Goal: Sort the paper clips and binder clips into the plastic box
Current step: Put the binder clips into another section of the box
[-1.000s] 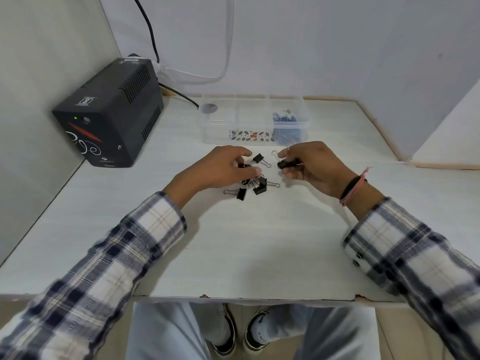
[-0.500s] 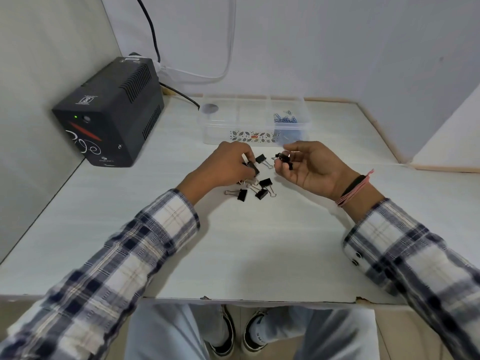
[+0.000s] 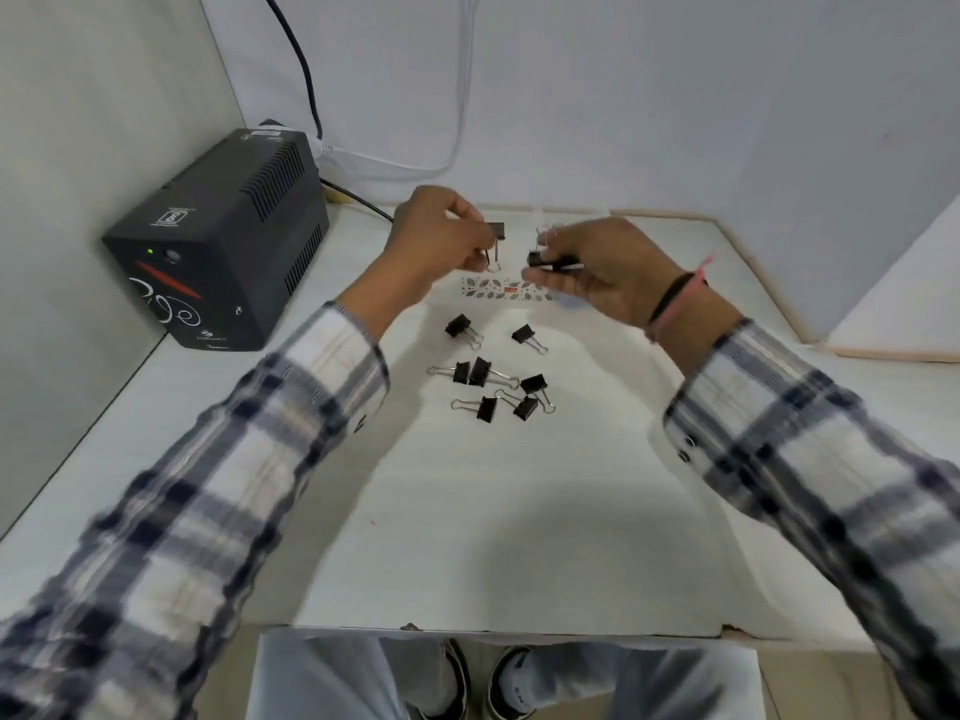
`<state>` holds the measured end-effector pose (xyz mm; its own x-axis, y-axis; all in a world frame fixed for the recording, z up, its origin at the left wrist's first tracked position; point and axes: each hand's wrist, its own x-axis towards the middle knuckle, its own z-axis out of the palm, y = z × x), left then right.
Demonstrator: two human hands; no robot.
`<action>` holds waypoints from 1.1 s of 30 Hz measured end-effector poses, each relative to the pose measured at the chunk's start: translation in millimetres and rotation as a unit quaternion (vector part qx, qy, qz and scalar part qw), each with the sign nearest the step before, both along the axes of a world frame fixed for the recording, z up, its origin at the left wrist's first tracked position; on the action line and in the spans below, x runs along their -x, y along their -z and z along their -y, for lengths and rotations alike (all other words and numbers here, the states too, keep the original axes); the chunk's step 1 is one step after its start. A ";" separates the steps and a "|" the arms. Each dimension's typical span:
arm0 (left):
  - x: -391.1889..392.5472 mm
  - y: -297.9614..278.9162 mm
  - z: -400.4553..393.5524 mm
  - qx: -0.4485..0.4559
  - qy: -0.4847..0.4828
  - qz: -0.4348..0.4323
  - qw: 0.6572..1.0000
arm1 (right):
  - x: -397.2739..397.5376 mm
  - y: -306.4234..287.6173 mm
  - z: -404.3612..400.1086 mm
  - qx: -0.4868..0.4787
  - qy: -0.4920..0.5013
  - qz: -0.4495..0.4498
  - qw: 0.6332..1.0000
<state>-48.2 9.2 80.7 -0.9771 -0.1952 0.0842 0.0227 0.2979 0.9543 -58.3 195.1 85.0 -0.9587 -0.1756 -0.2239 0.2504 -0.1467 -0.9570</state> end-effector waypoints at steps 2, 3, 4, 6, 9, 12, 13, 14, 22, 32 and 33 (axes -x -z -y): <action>18.4 -9.9 -3.1 0.029 -0.008 0.002 1.000 | 19.1 -14.6 11.8 -0.027 0.013 0.000 1.000; 25.9 -13.7 -4.7 0.039 -0.001 0.011 0.999 | 27.9 -20.2 15.9 -0.036 0.006 0.013 0.999; 31.6 -17.1 -6.4 0.048 0.010 0.023 0.999 | 34.6 -25.1 19.3 -0.042 -0.010 0.031 0.999; 38.0 -21.4 -8.2 0.062 0.031 0.048 0.996 | 41.7 -32.0 21.2 -0.045 -0.054 0.064 0.995; 31.9 -23.7 -6.5 0.086 0.042 0.045 0.994 | 42.8 -34.0 12.6 -0.049 -0.069 0.070 0.994; 11.6 -20.4 3.2 0.137 0.055 0.038 0.988 | 33.2 -28.6 -3.9 -0.122 -0.039 0.008 0.992; 4.8 -16.6 7.0 0.167 0.069 0.050 0.982 | 28.0 -24.7 -10.5 -0.157 -0.037 -0.013 0.987; -1.6 -11.9 9.7 0.209 0.088 0.069 0.972 | 22.3 -19.6 -16.8 -0.192 -0.043 -0.034 0.980; -16.1 53.9 7.8 0.453 0.169 0.067 0.873 | -9.3 52.4 -5.9 -0.594 -0.212 -0.251 0.734; -30.6 55.8 38.2 0.267 0.106 0.099 0.953 | -21.8 56.1 -8.3 -0.272 -0.117 -0.126 0.947; -32.2 55.1 41.2 0.234 0.107 0.104 0.961 | -24.0 52.9 -7.7 -0.145 -0.107 -0.041 0.983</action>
<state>-16.0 -32.1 25.6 -0.9960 0.0230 -0.0866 -0.0453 0.7046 0.7081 -34.3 202.8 32.1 -0.9238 -0.3147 -0.2182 0.1668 0.1823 -0.9690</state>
